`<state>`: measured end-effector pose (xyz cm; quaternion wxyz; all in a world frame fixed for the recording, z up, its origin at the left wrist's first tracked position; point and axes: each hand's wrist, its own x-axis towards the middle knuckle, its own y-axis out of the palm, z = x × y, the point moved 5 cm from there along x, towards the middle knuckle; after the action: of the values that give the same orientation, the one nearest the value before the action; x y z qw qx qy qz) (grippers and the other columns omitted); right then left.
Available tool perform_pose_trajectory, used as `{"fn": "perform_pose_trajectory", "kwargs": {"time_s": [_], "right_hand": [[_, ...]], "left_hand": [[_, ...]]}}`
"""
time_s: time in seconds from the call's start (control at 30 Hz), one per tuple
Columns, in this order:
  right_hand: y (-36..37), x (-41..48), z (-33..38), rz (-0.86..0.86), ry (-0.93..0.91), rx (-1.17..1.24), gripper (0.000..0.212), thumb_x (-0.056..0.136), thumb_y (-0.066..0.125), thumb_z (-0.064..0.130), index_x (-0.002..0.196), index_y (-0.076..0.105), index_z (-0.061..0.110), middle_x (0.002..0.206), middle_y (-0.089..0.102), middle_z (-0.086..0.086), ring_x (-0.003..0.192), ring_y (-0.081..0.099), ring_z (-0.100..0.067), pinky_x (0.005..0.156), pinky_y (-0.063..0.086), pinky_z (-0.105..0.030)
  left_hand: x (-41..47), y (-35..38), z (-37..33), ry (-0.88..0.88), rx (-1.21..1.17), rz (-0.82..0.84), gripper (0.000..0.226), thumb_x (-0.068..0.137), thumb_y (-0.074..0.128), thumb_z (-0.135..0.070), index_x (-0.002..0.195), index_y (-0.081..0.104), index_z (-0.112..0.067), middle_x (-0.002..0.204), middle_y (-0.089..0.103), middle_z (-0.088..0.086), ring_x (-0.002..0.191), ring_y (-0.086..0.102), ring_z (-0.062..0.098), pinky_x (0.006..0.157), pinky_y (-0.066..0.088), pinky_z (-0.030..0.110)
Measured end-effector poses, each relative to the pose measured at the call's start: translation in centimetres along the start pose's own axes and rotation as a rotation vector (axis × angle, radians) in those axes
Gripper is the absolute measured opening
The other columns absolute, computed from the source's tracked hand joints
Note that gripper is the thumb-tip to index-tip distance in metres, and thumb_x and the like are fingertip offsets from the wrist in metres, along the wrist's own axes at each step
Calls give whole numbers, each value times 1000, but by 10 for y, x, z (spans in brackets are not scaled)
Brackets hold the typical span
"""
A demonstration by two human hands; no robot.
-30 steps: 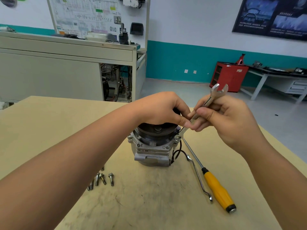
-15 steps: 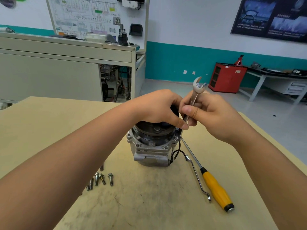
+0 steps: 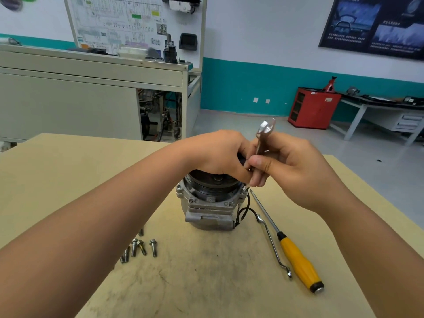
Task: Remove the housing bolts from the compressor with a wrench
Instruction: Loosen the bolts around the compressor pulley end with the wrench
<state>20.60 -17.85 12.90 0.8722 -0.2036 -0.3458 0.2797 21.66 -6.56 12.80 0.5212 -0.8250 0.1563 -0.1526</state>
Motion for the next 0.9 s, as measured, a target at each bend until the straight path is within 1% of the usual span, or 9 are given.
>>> {"fn": "perform_pose_trajectory", "kwargs": {"time_s": [0.07,0.13,0.2,0.3,0.4,0.5,0.57,0.7,0.9], "right_hand": [[0,-7,-1,-18,-3,10,29,91,53,0,84,57,27,73,66,-2,59,64,-10,59,50,-17],[0,-15,-4,-43,0,69,10,90,55,11,84,57,19,72,65,4,59,62,-8,60,50,-18],[-4,-21,-8,-96,3,99,17,86,49,23,84,56,8,72,64,0,59,59,-7,61,49,-17],[-10,-26,-13,-154,-7,93,16,91,44,19,86,55,8,76,63,-8,58,58,-8,61,49,-18],[-15,-23,-20,-180,23,123,18,97,37,4,95,52,13,82,66,-7,57,56,-12,59,48,-21],[-17,-15,-24,-191,55,163,22,99,34,2,100,45,21,78,68,-5,52,54,-15,54,47,-24],[-15,-9,-24,-191,69,174,21,100,35,2,96,43,21,76,68,-5,47,55,-18,50,47,-27],[-13,1,-21,-183,82,163,18,100,38,5,89,45,18,72,69,-2,44,59,-20,44,49,-26],[-15,11,-18,-142,136,227,18,96,43,0,84,52,10,63,67,-3,48,64,-18,48,54,-25]], "left_hand": [[1,0,-1,14,10,26,37,76,76,-31,52,58,-53,76,59,-16,82,56,4,75,45,29],[0,0,-3,43,-6,66,38,76,76,-35,57,56,-61,93,64,-9,103,55,17,91,45,40],[0,0,-4,72,-10,80,35,79,74,-37,65,56,-64,104,63,-4,111,52,22,97,42,46],[3,0,-3,78,-2,68,26,84,69,-37,84,57,-60,111,63,-3,113,51,20,100,40,45],[3,-2,0,54,-4,46,31,88,65,-35,82,53,-62,109,63,-11,109,54,14,97,43,40],[2,-8,5,55,-75,-29,34,94,58,-25,88,55,-58,92,59,-33,92,55,-12,81,42,11],[1,-10,6,69,-122,-81,33,96,55,-16,98,59,-49,89,57,-36,83,52,-23,73,36,-3],[-1,-13,8,78,-172,-190,26,96,53,-10,112,67,-25,85,58,-32,77,51,-25,71,33,-5],[-3,-14,8,90,-185,-288,24,95,54,-9,107,69,-23,82,59,-28,74,52,-23,69,33,-4]]}}
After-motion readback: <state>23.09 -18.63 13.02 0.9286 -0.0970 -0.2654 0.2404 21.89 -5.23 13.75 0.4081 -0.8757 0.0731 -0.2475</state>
